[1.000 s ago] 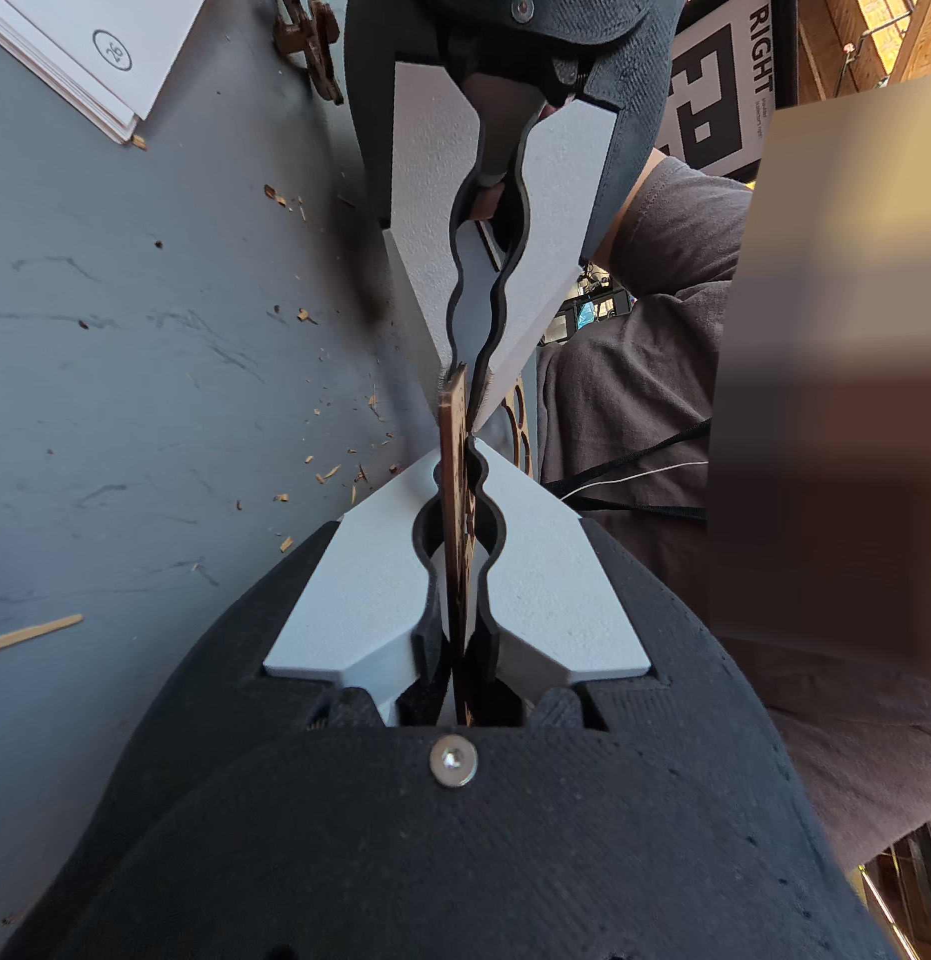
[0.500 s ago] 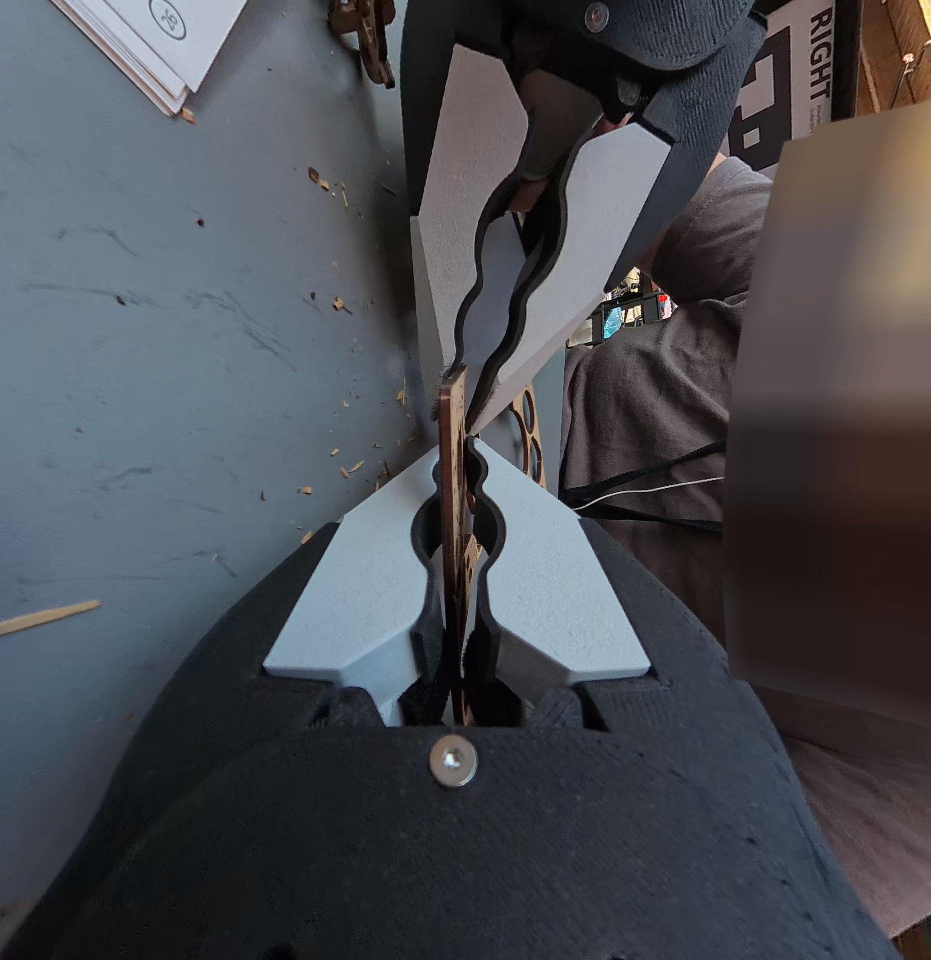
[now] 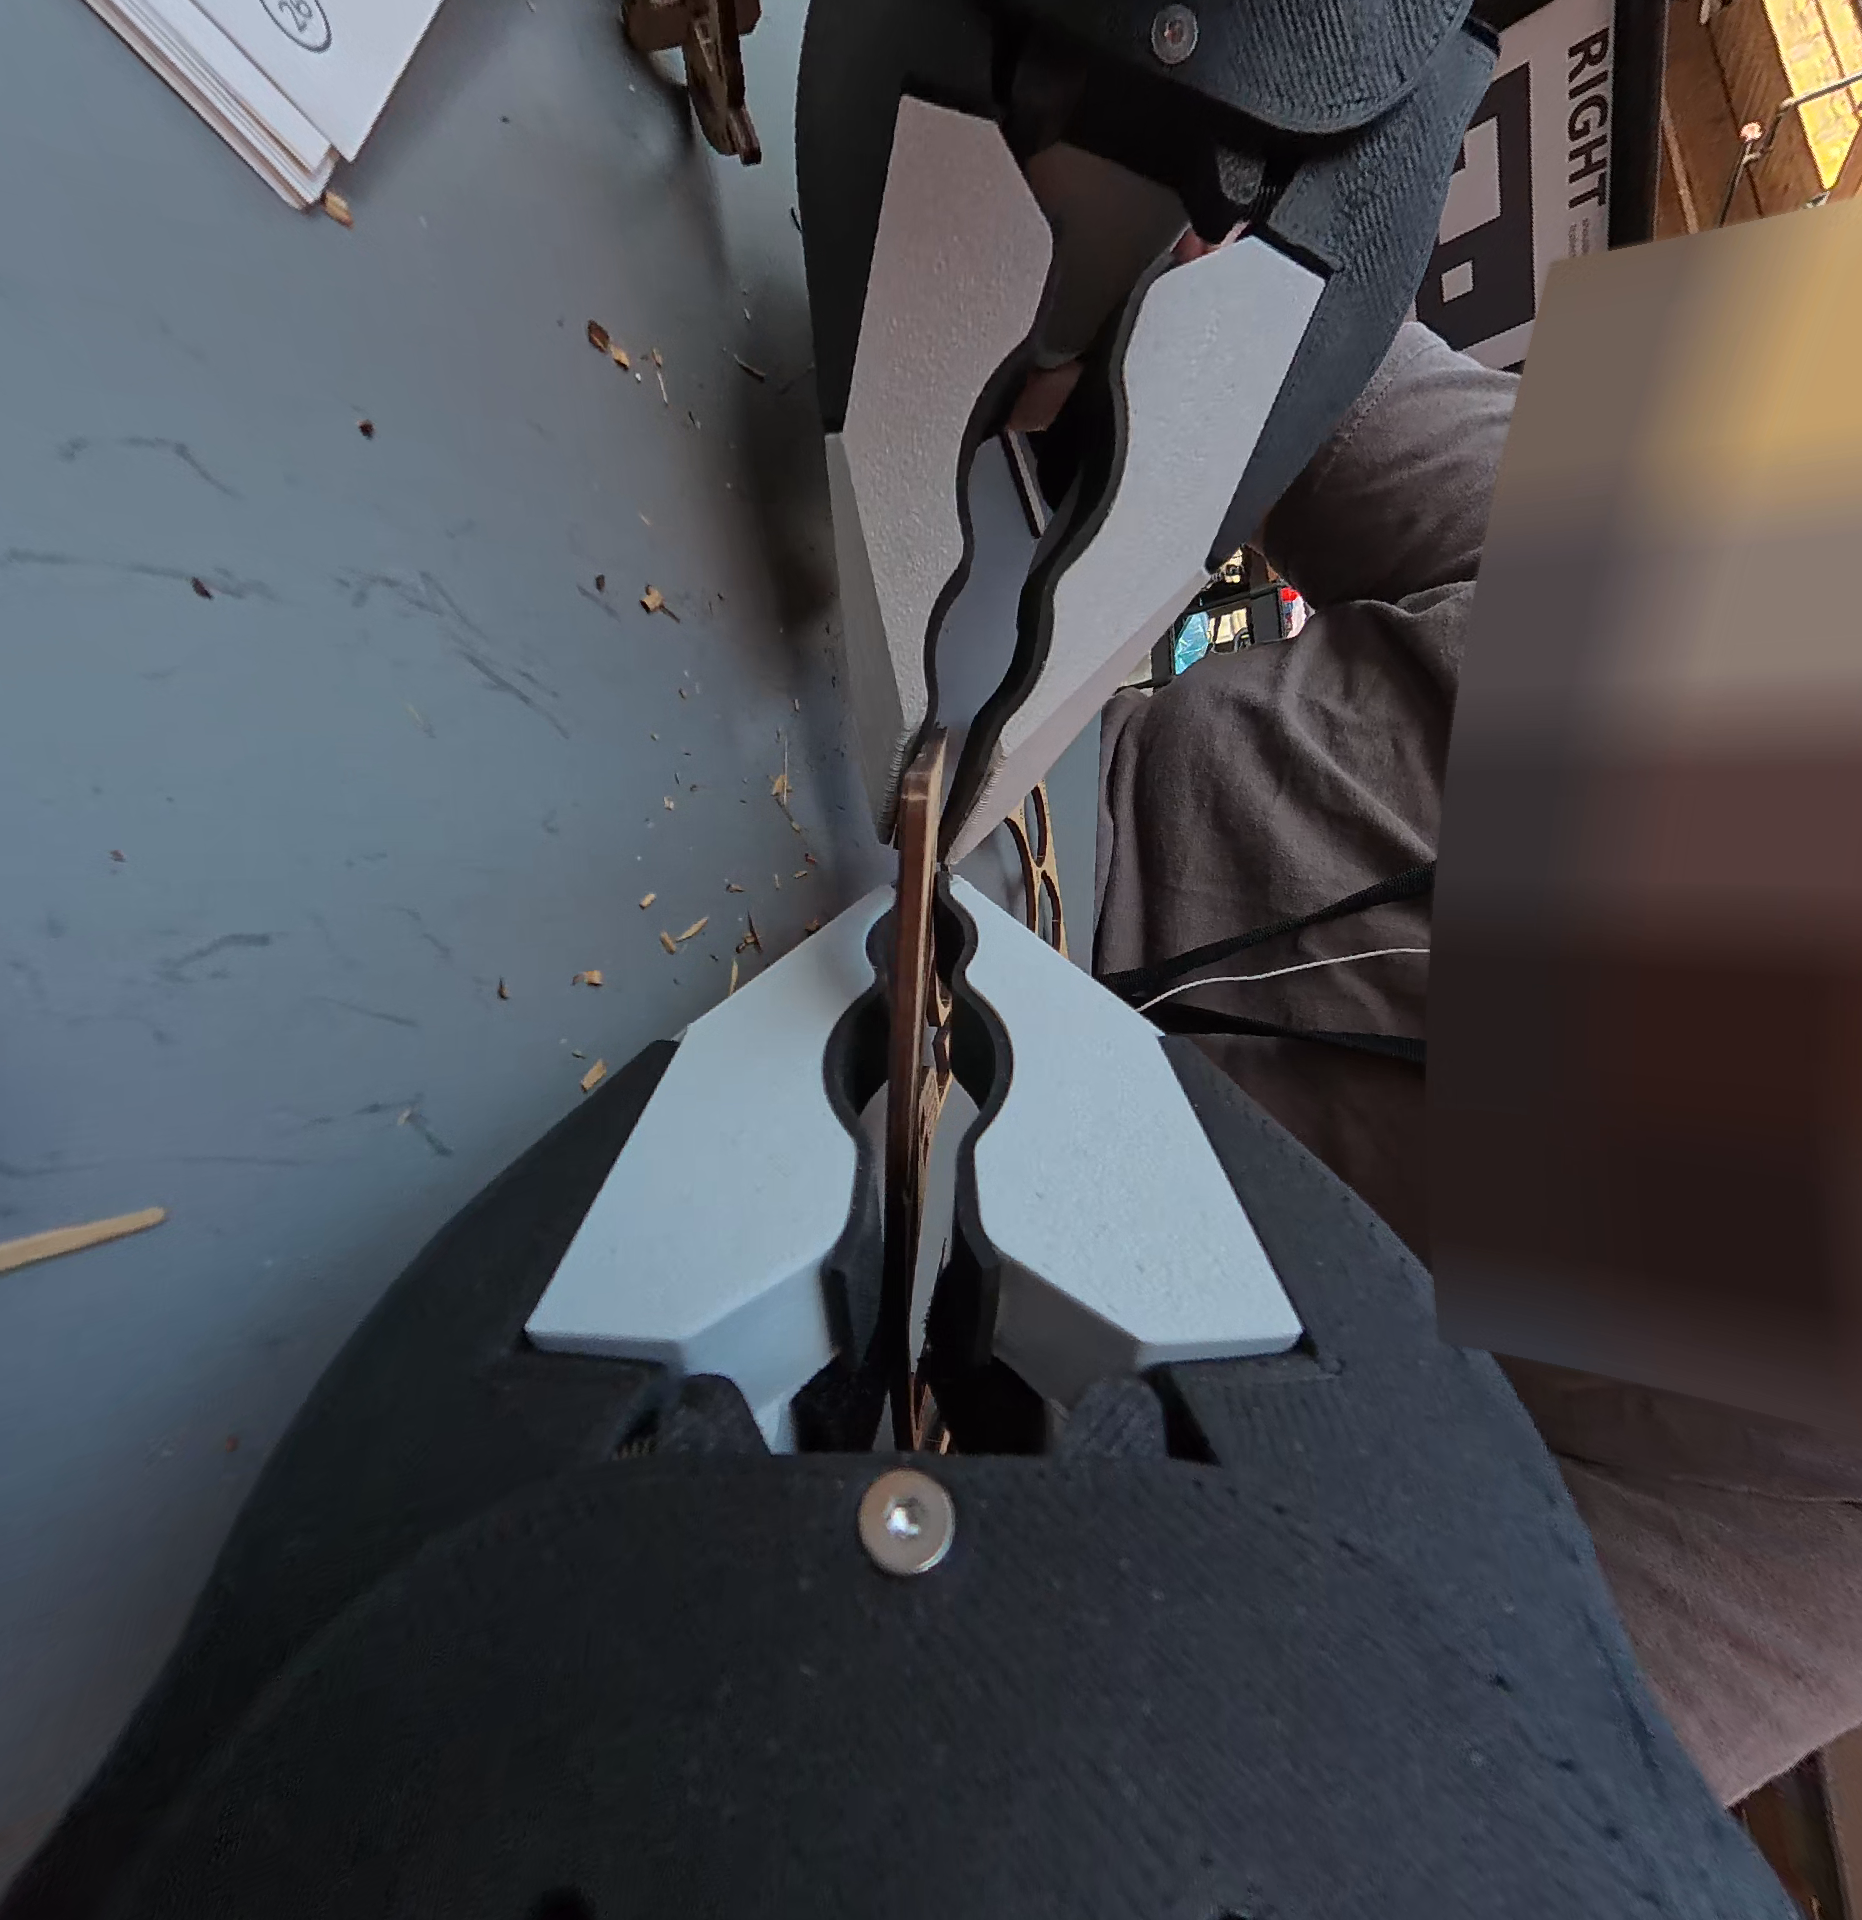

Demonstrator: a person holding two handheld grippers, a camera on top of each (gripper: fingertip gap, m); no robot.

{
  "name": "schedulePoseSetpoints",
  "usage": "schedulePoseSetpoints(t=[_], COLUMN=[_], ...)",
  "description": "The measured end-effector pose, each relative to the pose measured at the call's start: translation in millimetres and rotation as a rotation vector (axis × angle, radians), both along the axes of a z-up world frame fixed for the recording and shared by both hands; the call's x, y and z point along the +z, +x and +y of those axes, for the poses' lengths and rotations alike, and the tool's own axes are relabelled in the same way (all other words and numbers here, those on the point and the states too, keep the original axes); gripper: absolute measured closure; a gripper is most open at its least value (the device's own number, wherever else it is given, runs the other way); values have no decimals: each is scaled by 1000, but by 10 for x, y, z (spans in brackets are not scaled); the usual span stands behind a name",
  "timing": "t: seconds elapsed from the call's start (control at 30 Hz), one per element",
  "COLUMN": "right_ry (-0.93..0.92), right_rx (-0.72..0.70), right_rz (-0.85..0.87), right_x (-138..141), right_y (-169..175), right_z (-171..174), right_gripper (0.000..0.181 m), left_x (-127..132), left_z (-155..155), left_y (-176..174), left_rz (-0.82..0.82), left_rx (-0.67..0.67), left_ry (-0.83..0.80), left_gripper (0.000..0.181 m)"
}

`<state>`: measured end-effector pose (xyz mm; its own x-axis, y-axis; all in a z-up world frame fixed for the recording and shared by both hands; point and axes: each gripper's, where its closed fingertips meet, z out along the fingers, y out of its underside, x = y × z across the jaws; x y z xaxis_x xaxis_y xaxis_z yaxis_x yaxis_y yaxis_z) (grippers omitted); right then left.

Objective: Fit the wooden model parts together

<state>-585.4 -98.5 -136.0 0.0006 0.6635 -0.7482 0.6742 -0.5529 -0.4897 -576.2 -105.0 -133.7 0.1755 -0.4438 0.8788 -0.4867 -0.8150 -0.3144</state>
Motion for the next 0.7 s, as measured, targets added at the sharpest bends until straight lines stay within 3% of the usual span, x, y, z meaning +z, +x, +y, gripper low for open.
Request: schedulePoseSetpoints(t=[0.7], right_ry=[124], right_rx=[10], right_rz=[-65], right_x=[-120], right_y=[20], right_z=[1], right_gripper=[171], left_x=[-90], left_z=[-1], left_y=[-2], left_rz=[63], left_rx=[14], left_ry=[12], left_gripper=[181])
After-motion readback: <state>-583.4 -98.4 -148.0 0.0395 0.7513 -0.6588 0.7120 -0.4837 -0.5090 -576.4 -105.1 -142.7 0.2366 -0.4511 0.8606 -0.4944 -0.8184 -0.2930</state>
